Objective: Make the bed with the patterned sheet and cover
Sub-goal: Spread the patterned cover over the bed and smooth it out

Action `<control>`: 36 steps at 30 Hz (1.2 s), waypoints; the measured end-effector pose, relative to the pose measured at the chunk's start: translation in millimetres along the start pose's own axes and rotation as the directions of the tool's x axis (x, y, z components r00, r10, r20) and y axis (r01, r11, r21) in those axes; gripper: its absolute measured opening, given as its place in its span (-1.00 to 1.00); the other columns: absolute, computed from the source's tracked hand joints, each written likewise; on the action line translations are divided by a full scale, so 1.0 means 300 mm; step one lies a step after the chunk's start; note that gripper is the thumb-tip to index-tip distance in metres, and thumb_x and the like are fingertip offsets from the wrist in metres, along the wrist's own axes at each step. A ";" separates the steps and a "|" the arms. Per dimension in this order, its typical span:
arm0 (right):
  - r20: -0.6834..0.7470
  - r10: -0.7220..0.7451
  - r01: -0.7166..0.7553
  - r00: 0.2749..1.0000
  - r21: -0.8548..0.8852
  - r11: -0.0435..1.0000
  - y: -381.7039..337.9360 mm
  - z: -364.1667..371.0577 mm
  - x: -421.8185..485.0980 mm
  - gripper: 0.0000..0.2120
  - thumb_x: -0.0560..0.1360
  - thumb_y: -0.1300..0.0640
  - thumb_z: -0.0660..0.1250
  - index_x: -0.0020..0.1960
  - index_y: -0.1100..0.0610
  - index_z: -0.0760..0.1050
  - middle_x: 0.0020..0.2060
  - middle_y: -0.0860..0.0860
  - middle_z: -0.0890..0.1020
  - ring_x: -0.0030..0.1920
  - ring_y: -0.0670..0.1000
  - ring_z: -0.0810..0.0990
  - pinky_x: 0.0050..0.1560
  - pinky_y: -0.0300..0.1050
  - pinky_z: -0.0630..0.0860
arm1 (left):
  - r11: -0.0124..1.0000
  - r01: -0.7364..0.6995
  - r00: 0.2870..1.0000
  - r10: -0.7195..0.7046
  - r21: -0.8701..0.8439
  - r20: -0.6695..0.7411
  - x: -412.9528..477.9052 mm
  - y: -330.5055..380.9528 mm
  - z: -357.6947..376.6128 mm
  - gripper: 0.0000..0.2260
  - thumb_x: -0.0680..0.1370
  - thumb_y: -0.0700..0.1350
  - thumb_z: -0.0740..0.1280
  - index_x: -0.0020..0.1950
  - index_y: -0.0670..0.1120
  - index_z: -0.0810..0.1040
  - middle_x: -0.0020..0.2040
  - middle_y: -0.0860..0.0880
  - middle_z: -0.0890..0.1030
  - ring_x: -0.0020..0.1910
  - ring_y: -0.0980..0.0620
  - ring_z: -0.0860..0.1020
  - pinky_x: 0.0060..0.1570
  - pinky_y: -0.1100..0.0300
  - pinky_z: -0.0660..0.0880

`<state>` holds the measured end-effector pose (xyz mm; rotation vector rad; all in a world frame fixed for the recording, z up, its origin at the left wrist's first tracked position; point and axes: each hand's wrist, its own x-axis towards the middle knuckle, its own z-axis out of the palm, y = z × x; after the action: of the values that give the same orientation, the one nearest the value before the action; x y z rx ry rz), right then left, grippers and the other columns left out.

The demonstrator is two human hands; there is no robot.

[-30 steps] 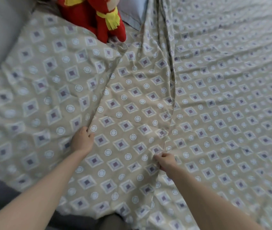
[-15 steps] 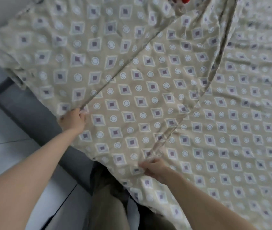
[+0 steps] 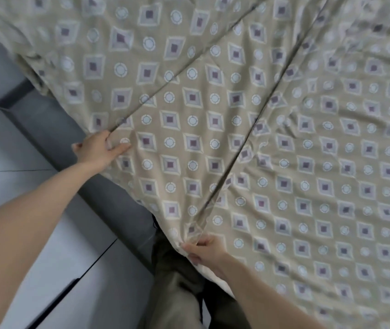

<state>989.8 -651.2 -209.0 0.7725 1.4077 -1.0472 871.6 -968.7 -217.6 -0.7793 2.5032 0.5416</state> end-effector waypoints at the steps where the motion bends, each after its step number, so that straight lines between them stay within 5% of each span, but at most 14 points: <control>1: 0.001 0.005 -0.005 1.000 -0.038 0.999 0.001 -0.003 -0.006 -0.72 0.36 0.22 0.53 -0.44 0.14 0.51 -0.56 -0.05 0.47 -0.50 -0.08 0.45 -0.34 -0.22 0.44 | 1.000 0.003 1.000 -0.003 -0.009 0.017 -0.006 -0.023 -0.012 -0.36 0.31 0.43 0.24 -0.01 -0.14 0.53 -0.10 -0.09 0.59 -0.04 -0.13 0.54 0.11 -0.03 0.34; 7: -0.073 -0.073 0.043 0.995 -0.348 0.937 -0.013 -0.002 0.007 -0.77 0.32 0.11 0.54 -0.24 0.28 0.60 -0.42 0.11 0.62 -0.40 0.01 0.57 -0.08 0.02 0.61 | 0.978 -0.004 1.000 0.010 0.210 -0.028 -0.018 -0.023 -0.061 -0.62 0.50 0.20 0.30 -0.16 -0.14 0.48 -0.19 -0.13 0.54 -0.10 -0.11 0.47 -0.09 0.07 0.14; 10: -0.103 -0.080 0.040 0.991 -0.348 0.937 -0.034 0.010 0.008 -0.71 0.32 0.18 0.53 -0.09 0.37 0.59 -0.33 0.16 0.65 -0.36 0.04 0.61 -0.18 -0.01 0.64 | 0.968 0.085 0.992 -0.061 0.237 -0.107 -0.041 0.036 -0.014 -0.74 0.55 0.05 0.30 -0.03 -0.16 0.48 0.01 -0.20 0.56 0.10 -0.19 0.46 0.06 0.01 0.23; 13: -0.076 -0.079 0.044 0.994 -0.384 0.922 -0.053 0.004 -0.006 -0.77 0.33 0.17 0.52 -0.16 0.30 0.58 -0.37 0.12 0.64 -0.41 -0.01 0.60 -0.22 -0.13 0.64 | 0.978 0.174 0.961 -0.142 0.117 -0.236 -0.106 0.108 0.010 -0.65 0.52 -0.13 0.36 0.24 -0.22 0.39 0.28 -0.24 0.41 0.29 -0.23 0.34 0.22 -0.09 0.28; 16: -0.100 -0.156 0.093 0.983 -0.462 0.882 -0.064 -0.024 -0.054 -0.78 0.34 0.10 0.49 -0.36 0.14 0.49 -0.48 -0.02 0.57 -0.54 -0.17 0.48 -0.41 -0.42 0.46 | 0.980 0.193 0.940 -0.174 0.038 -0.292 -0.177 0.164 -0.002 -0.60 0.51 -0.20 0.36 0.30 -0.21 0.34 0.34 -0.23 0.32 0.30 -0.23 0.32 0.23 -0.07 0.32; 25: -0.116 -0.248 0.145 0.962 -0.554 0.820 -0.203 -0.214 -0.282 -0.91 0.45 0.09 0.30 -0.16 0.10 0.52 -0.21 0.06 0.68 -0.19 0.05 0.66 -0.24 -0.13 0.49 | 0.929 0.212 0.976 -0.188 -0.304 0.106 -0.467 0.350 -0.104 -0.73 0.57 -0.16 0.19 0.26 -0.13 0.45 0.22 -0.10 0.52 0.14 -0.10 0.49 0.09 0.10 0.40; 30: -0.145 -0.414 0.307 0.899 -0.467 0.829 -0.332 -0.312 -0.538 -0.87 0.53 0.12 0.23 -0.18 0.05 0.49 -0.09 0.07 0.69 -0.27 0.01 0.59 -0.40 -0.26 0.39 | 0.825 0.168 0.985 -0.124 -0.539 0.116 -0.661 0.481 -0.242 -0.74 0.56 -0.14 0.20 0.24 -0.06 0.48 0.17 0.00 0.53 -0.02 0.01 0.51 -0.04 0.16 0.39; 36: -0.221 -0.629 0.543 0.746 -0.347 0.765 -0.386 -0.450 -0.958 -0.85 0.55 0.13 0.23 0.06 0.06 0.54 -0.10 -0.04 0.68 -0.23 -0.02 0.62 -0.24 -0.21 0.47 | 0.666 0.014 1.000 -0.008 -0.746 0.011 -0.888 0.701 -0.463 -0.79 0.59 -0.12 0.22 0.21 -0.01 0.50 0.12 0.02 0.57 -0.09 0.13 0.54 -0.05 0.22 0.43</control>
<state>865.8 -538.1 84.4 0.2943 2.1224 -1.2065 896.7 -763.1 85.2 -1.0571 2.2117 1.6307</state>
